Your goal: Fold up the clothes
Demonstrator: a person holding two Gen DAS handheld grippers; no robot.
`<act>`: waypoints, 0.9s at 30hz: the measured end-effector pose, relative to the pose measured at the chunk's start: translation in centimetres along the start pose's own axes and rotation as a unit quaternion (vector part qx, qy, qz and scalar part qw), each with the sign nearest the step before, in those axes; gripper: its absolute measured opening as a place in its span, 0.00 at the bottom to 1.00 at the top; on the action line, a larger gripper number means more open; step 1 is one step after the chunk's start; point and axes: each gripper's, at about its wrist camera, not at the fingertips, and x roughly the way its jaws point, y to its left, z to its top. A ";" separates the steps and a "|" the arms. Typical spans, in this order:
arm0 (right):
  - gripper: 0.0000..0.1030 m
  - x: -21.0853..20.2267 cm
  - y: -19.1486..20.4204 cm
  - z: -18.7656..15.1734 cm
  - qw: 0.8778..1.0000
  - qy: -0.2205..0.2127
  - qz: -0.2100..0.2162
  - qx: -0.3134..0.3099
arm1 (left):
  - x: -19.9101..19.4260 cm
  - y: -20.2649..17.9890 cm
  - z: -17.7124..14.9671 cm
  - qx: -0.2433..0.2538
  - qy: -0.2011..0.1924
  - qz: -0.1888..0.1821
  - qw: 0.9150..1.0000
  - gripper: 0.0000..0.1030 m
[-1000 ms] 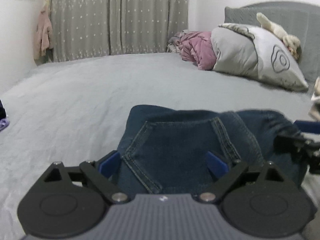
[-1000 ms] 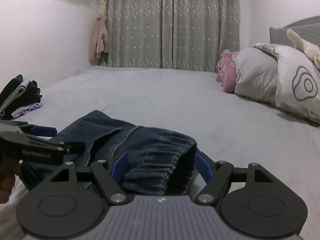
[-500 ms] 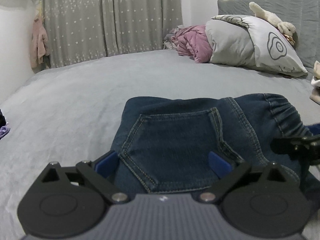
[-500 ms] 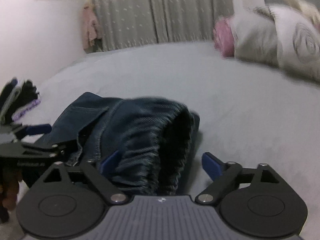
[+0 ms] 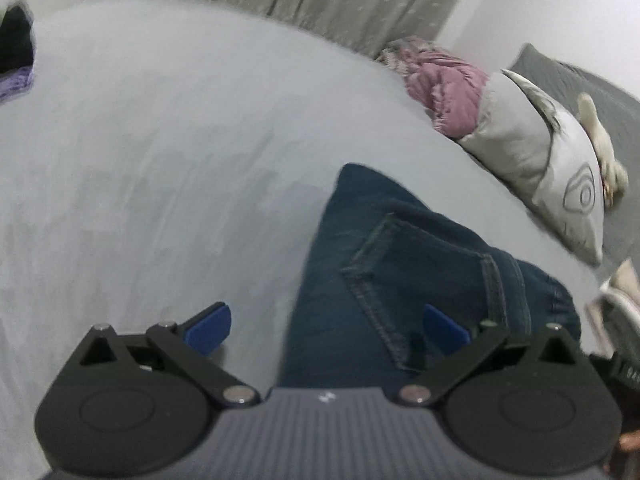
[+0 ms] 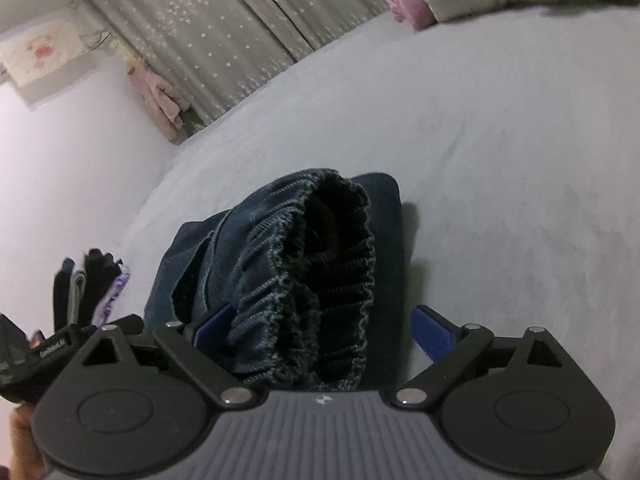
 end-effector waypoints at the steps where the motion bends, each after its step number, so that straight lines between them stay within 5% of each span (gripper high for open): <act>1: 0.91 -0.1 0.0 0.0 1.000 -0.003 -0.001 -0.001 | -0.1 0.2 0.0 -0.002 -0.001 0.003 1.000 0.99; 9: 0.92 -2.2 2.6 -0.4 0.994 -0.041 -0.037 -0.095 | -1.1 -1.3 -2.8 0.100 0.004 0.017 0.995 0.99; 20: 0.99 -1.6 2.8 -1.6 0.989 -0.039 -0.069 -0.122 | -1.5 -0.1 -2.8 0.029 0.001 0.001 1.000 1.00; 25: 0.99 -4.2 4.0 -1.7 0.988 -0.047 -0.081 -0.125 | -4.2 -2.6 -3.0 0.057 -0.016 0.036 0.998 1.00; 27: 0.99 -5.5 4.6 -1.9 0.987 -0.051 -0.094 -0.124 | -5.4 -5.2 -3.6 0.106 -0.003 0.060 0.993 1.00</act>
